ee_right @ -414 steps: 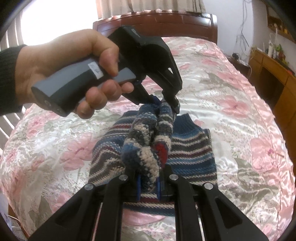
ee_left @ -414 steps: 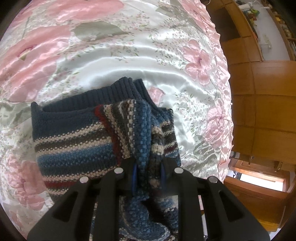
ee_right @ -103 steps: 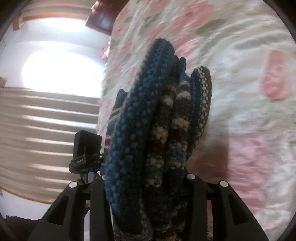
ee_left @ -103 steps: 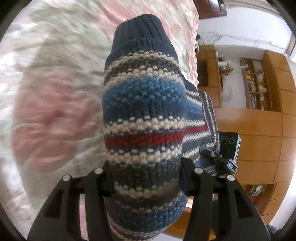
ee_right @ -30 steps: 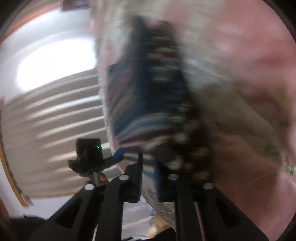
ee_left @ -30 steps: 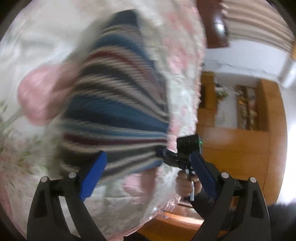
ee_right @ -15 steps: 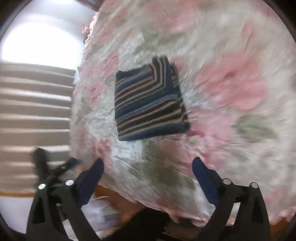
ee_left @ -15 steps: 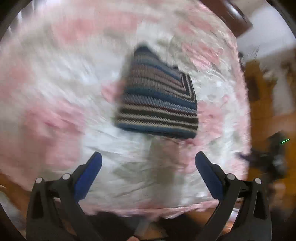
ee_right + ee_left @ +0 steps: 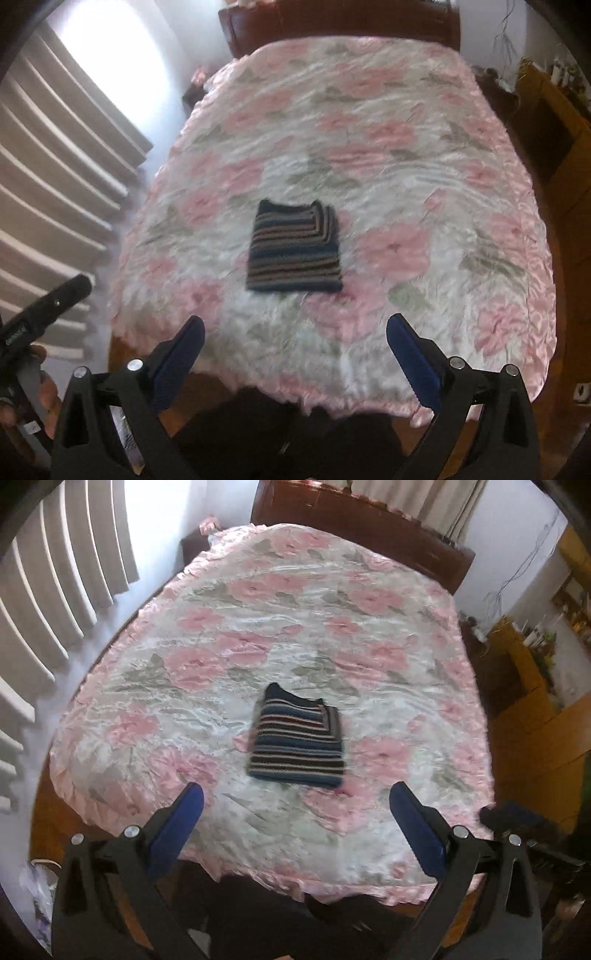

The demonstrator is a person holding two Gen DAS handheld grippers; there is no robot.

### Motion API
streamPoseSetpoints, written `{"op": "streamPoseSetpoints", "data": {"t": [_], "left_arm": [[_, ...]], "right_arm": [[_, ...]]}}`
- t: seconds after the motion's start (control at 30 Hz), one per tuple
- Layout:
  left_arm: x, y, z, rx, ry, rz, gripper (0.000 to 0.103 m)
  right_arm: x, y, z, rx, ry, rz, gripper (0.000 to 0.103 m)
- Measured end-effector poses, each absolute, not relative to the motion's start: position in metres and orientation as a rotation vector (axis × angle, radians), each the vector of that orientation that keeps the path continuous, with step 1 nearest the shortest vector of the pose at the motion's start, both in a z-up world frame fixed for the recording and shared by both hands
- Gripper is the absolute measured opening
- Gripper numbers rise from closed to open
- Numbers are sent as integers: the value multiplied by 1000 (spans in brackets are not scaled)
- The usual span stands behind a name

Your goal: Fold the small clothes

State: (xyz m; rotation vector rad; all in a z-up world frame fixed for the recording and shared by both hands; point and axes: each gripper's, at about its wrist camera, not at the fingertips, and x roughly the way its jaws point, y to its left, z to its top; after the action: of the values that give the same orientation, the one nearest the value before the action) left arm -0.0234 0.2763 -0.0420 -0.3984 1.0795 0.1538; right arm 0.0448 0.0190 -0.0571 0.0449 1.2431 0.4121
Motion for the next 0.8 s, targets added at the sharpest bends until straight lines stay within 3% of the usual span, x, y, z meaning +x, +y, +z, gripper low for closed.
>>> {"op": "streamPoseSetpoints", "data": {"t": [0.33, 0.8], "left_arm": [[-47, 255, -17, -316, 1124, 152, 100], [-61, 235, -3, -257, 1088, 85, 100]], "right_arm": [[14, 41, -1, -65, 1171, 437, 99], [-7, 34, 23, -181, 1066, 290, 99]]}}
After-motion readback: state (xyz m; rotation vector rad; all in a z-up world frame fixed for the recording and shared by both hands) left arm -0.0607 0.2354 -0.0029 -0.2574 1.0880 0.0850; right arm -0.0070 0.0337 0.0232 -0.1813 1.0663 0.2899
